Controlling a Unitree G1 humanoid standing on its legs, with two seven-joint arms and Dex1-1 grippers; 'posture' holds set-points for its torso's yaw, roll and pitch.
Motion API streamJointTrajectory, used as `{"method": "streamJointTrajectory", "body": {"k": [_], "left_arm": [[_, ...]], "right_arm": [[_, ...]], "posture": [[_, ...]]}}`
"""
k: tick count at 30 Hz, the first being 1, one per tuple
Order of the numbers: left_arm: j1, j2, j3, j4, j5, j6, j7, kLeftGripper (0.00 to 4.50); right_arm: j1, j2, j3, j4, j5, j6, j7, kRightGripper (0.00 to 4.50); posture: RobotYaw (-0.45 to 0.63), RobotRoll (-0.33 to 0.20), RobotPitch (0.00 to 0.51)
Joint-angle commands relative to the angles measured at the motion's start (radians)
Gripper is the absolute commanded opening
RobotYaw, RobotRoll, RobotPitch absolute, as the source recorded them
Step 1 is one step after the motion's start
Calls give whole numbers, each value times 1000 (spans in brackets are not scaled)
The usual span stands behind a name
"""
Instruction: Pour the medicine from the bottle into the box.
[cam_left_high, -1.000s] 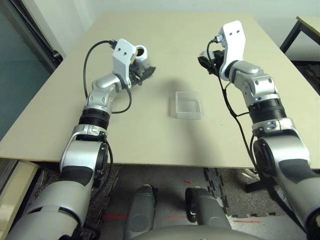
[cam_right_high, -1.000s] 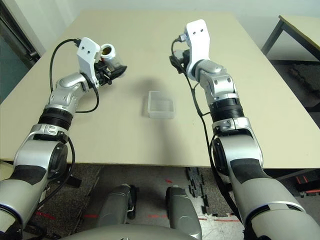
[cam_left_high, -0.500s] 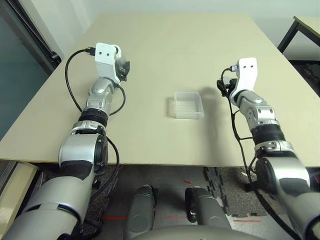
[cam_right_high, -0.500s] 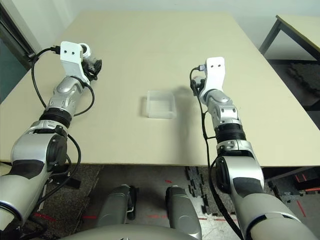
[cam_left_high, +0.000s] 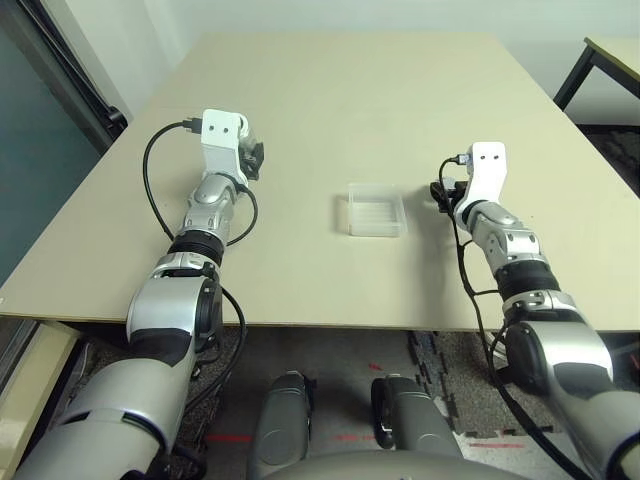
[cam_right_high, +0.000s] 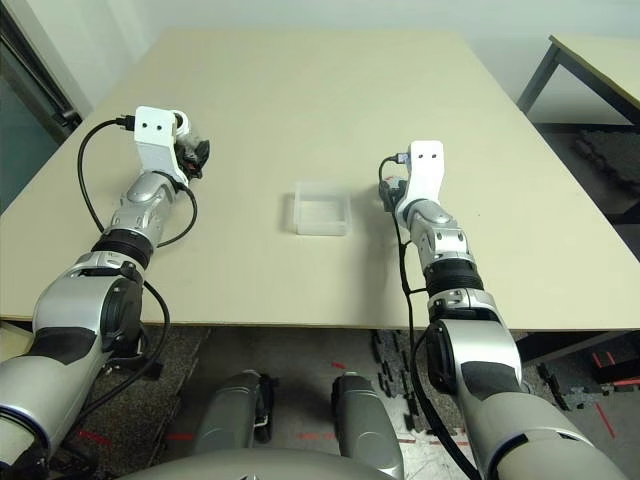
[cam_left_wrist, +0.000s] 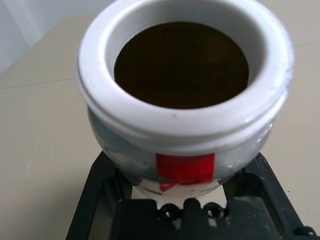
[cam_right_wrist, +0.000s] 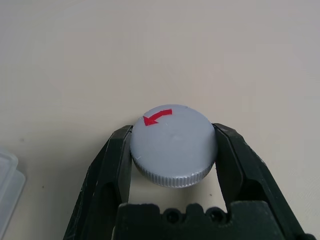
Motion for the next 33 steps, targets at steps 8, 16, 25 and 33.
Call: {"method": "streamJointTrajectory", "body": {"k": [8, 16, 25, 33], "left_arm": [[4, -7, 6, 18, 8, 5, 1, 2549], [-2, -8, 6, 28, 5, 29, -16, 2549], [-40, 34, -83, 71, 107, 105, -78, 2549], [-135, 58, -215, 103, 261, 69, -125, 2549]], "right_arm": [[-23, -6, -4, 53, -2, -1, 18, 3562], [-46, -19, -7, -3, 10, 35, 40, 4500], [56, -162, 58, -461, 51, 393, 225, 4500], [239, -446, 187, -867, 135, 699, 507, 4500]], "posture": [[95, 0, 60], [85, 0, 69], [75, 0, 88], [36, 0, 97]]}}
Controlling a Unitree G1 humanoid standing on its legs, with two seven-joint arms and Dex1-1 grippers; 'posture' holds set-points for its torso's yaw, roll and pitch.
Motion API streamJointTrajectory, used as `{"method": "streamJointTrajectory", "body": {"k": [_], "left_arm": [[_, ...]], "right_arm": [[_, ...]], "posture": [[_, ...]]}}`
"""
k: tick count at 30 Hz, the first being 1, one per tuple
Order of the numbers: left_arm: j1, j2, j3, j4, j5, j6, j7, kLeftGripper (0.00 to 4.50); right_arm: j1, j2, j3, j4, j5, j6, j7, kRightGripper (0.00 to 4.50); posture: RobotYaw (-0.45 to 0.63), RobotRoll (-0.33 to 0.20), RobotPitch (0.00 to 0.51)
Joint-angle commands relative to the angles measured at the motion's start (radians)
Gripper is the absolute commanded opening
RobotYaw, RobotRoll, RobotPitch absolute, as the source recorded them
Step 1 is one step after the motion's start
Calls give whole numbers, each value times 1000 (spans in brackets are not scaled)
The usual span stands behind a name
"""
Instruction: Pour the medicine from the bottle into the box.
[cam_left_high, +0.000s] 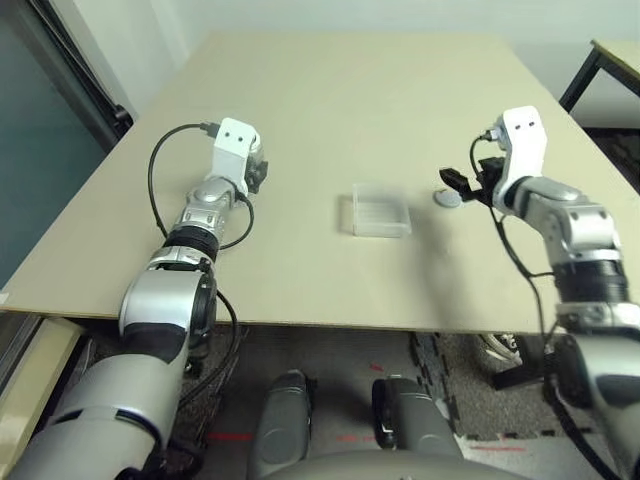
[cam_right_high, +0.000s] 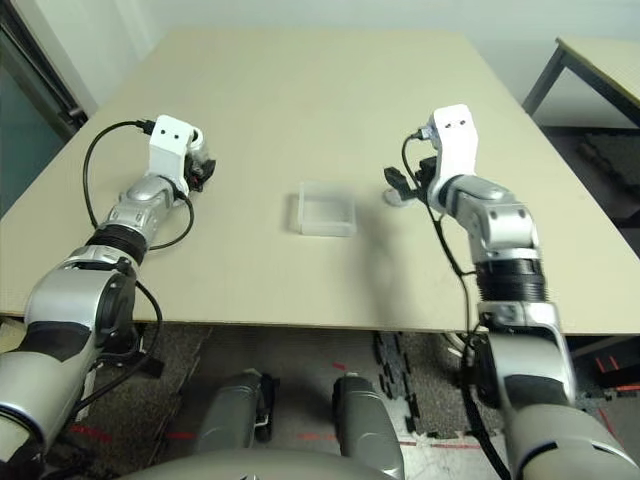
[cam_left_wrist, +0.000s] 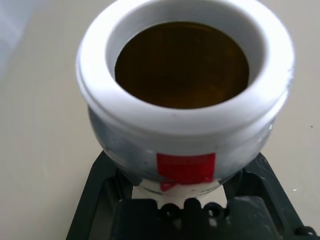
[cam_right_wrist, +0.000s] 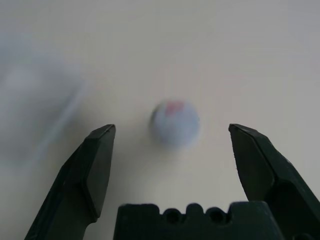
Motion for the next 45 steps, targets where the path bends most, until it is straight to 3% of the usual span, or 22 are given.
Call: {"method": "streamJointTrajectory", "body": {"k": [1, 8, 12, 18, 22, 29, 37, 45], "left_arm": [[-53, -3, -70, 29, 88, -35, -13, 2549], [-171, -48, -244, 50, 275, -115, 5, 2549], [-252, -86, -433, 58, 467, -199, 64, 2549], [-316, -125, -625, 74, 656, -268, 144, 2549], [-367, -145, -838, 77, 881, -273, 333, 2549], [-381, -183, -1065, 80, 1110, -253, 574, 2549], [-350, -212, -1162, 87, 1201, -234, 685, 2549], [-340, -206, -1078, 98, 1120, -244, 629, 2549]], "right_arm": [[49, -45, 39, -135, 58, 94, 86, 4500], [82, -11, 116, -230, 90, 125, 123, 4500], [50, 30, 192, -206, 61, 92, 120, 4500], [19, 66, 244, -176, 44, 68, 124, 4500], [-1, 102, 266, -155, 34, 58, 113, 4500], [-10, 135, 264, -131, 23, 53, 104, 4500], [-19, 153, 258, -107, 21, 44, 93, 4500], [-23, 162, 250, -101, 18, 44, 90, 4500]], "posture": [[29, 0, 97], [4, 0, 95], [-5, 0, 94], [-16, 0, 91], [-25, 0, 87], [-26, 0, 86], [-23, 0, 83], [-19, 0, 81]]}}
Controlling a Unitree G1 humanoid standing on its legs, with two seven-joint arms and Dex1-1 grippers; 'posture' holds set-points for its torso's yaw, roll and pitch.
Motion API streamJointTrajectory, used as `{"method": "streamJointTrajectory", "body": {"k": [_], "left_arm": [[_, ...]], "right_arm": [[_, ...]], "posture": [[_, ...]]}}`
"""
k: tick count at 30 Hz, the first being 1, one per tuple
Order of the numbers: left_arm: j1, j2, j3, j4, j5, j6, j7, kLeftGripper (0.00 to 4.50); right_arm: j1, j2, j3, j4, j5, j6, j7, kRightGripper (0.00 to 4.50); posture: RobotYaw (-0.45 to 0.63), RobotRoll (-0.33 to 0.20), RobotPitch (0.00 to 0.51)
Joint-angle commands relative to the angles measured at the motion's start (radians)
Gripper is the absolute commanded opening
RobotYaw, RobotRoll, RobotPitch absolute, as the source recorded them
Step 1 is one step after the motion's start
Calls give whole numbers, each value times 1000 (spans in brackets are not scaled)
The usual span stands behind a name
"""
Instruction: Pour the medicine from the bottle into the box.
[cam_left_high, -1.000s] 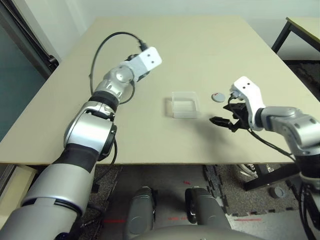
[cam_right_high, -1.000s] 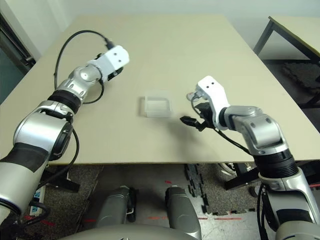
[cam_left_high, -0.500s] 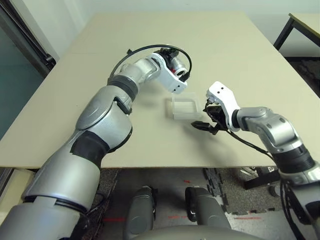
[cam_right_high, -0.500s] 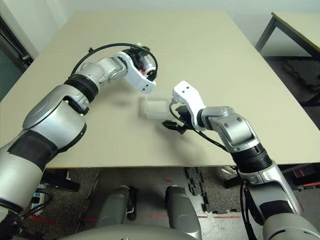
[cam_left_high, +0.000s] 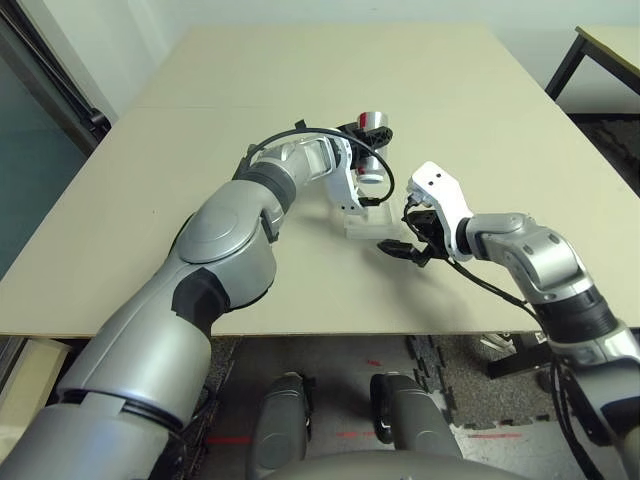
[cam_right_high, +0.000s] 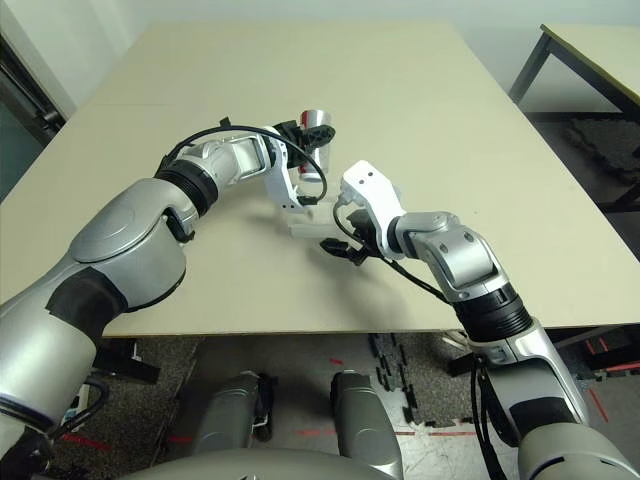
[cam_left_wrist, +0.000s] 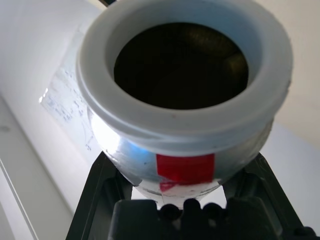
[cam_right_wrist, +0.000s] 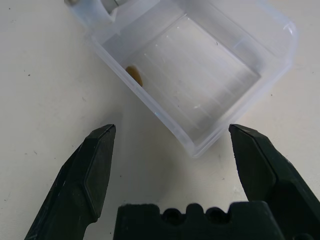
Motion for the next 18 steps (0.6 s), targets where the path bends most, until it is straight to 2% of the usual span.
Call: {"method": "streamJointTrajectory", "body": {"k": [1, 7, 11, 14, 18], "left_arm": [[5, 9, 86, 20, -88, -12, -63, 2549], [39, 17, 461, 19, -457, -8, -322, 2549], [78, 14, 888, 6, -868, 162, -520, 2549], [102, 24, 1067, -15, -1026, 235, -543, 2549], [140, 37, 1206, -38, -1147, 296, -521, 2549]], "right_arm": [[-7, 3, -12, 13, -1, -5, -1, 4500], [-11, 8, -21, 24, 0, -10, -7, 4500], [-19, 10, -29, 38, -2, -17, -6, 4500], [-25, 9, -31, 51, -6, -24, -2, 4500], [-34, 16, -34, 65, -6, -29, -4, 4500]], "posture": [[-19, 0, 81], [-5, 0, 82], [16, 0, 84], [32, 0, 85], [50, 0, 86]]}}
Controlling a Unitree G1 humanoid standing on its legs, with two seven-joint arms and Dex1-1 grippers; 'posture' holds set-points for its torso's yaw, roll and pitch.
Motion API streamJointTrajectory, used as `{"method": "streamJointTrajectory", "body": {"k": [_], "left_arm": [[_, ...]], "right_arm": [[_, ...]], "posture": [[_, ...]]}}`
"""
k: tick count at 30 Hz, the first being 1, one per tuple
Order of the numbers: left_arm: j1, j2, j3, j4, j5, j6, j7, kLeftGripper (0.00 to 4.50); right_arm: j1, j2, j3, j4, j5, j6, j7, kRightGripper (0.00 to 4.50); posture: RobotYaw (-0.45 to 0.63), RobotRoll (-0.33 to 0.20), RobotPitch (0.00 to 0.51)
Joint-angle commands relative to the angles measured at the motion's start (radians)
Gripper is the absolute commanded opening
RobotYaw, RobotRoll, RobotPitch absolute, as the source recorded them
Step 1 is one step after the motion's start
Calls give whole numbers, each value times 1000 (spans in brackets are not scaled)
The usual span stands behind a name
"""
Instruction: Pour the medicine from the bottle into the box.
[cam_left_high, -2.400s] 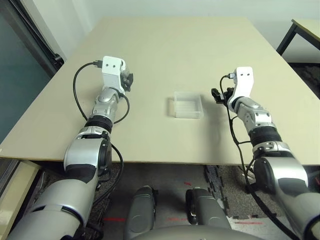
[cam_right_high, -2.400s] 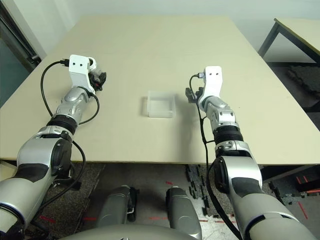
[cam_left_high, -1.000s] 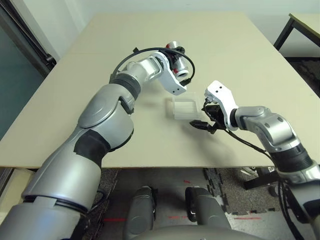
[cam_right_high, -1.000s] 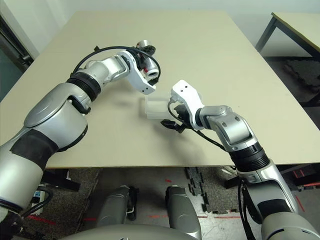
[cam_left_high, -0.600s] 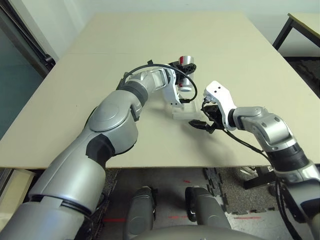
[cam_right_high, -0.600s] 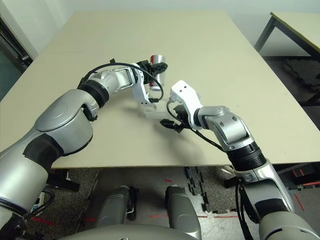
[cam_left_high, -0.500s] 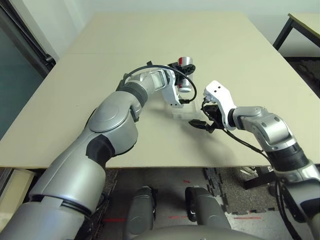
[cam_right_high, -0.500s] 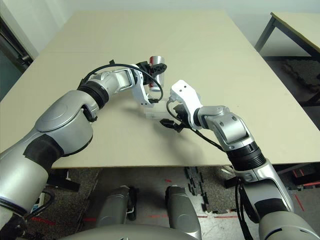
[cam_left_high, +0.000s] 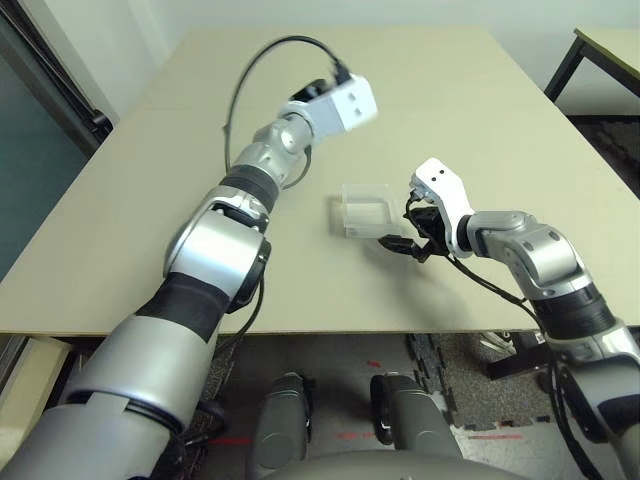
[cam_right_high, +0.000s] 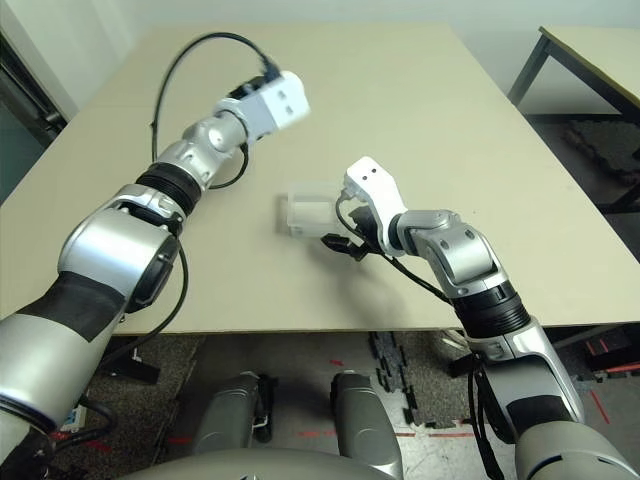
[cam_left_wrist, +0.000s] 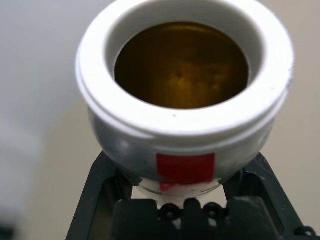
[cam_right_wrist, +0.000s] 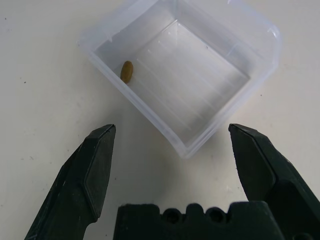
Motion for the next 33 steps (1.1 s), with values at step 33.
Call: {"method": "streamJointTrajectory", "body": {"k": [33], "left_arm": [[293, -16, 161, -122, -224, 208, 67, 3583]], "right_arm": [[-27, 23, -13, 46, -2, -31, 3, 4500]], "posture": [[90, 0, 85]]}}
